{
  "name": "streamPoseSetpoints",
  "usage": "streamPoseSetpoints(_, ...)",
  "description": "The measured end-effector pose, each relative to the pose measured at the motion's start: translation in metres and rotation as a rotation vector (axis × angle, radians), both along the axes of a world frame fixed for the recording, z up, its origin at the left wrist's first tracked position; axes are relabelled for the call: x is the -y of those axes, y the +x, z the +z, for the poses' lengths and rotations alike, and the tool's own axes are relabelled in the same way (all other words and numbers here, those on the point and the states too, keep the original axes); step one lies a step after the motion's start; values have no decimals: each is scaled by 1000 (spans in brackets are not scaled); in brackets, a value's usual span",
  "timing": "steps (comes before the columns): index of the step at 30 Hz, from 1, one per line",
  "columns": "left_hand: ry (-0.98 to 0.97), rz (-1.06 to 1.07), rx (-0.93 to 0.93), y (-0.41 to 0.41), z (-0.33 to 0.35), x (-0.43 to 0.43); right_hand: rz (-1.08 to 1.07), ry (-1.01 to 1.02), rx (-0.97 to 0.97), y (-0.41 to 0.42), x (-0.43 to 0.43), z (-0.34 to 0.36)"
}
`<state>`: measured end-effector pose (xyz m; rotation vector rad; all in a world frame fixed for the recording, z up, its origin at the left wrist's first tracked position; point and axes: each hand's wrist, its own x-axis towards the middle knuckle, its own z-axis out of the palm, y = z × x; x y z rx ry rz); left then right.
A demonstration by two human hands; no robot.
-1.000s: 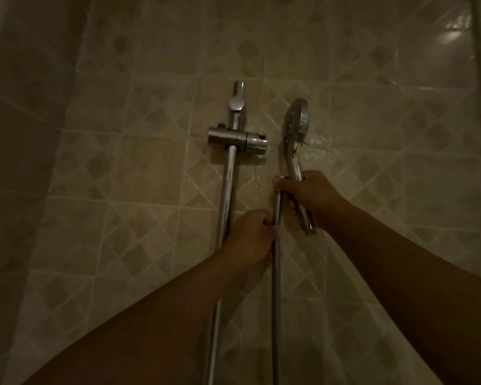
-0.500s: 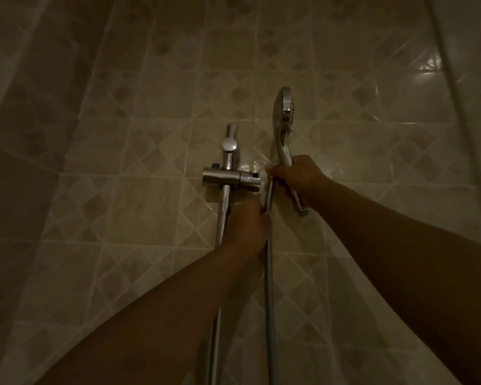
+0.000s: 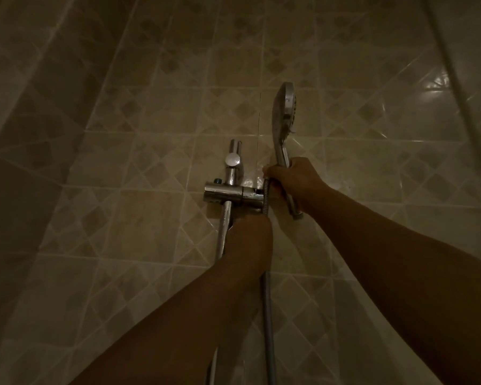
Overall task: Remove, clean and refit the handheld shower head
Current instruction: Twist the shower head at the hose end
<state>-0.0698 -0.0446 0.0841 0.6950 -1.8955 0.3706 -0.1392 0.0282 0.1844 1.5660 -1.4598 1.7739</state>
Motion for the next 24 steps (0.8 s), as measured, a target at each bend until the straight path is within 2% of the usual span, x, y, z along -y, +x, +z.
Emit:
streamPoseSetpoints(7,-93,77,56,7,5,-6,31,52,-77,3,-7,2)
streamPoseSetpoints(16,46,7,2,0,7,-2,-12,31,-162,-1,-10,-4)
streamPoseSetpoints(20,108,-24,-83,0,12,-5,0,21,-115,6,-9,2)
streamPoseSetpoints(24,145,-68,-176,-1,11,-9,105,29,-60,10,-9,-3)
